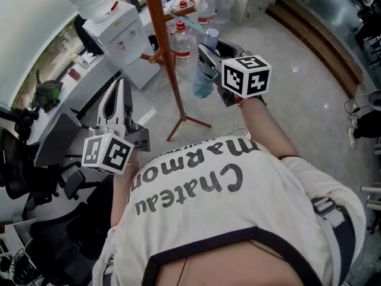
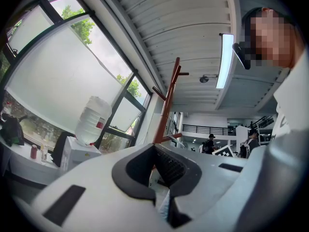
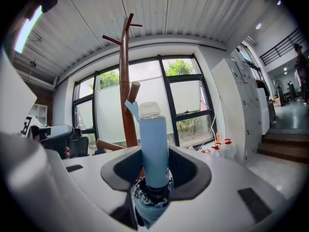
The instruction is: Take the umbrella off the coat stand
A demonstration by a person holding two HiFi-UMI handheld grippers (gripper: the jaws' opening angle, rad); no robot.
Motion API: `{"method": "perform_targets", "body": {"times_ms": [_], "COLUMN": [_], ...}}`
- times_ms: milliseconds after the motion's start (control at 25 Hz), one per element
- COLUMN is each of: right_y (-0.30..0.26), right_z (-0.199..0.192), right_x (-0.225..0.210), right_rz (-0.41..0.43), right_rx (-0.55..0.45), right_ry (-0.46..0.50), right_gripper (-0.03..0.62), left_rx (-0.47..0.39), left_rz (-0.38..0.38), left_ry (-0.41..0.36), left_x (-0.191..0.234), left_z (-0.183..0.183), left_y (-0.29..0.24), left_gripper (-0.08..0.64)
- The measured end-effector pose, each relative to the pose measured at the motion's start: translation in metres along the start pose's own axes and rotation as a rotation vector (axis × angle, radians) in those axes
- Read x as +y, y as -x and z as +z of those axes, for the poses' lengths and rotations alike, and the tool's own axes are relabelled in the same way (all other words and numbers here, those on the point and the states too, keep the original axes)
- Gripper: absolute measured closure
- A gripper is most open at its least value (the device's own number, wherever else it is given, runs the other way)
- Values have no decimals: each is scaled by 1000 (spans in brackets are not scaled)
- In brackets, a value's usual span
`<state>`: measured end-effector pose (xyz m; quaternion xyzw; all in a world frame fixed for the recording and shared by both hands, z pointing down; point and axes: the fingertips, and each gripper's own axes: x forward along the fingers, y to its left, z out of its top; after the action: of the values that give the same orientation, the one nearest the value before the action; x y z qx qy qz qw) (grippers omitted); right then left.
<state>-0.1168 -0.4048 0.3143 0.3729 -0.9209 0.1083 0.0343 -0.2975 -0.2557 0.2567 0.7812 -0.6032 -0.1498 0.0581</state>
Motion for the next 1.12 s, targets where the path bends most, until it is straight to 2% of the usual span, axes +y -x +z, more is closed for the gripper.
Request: {"method": "perform_targets", "body": {"times_ms": [1120], "right_y": [11], "right_z": [1], "right_x": [-15], "right_rz": [-64], "right_rx": [-20], "right_ry": [15], "right_gripper": [419], "left_rx": [2], "left_rz": [-6], "left_ry": [42], "left_x": [6], "left_z": [-8], "left_y": [-2], "left_gripper": [549]}}
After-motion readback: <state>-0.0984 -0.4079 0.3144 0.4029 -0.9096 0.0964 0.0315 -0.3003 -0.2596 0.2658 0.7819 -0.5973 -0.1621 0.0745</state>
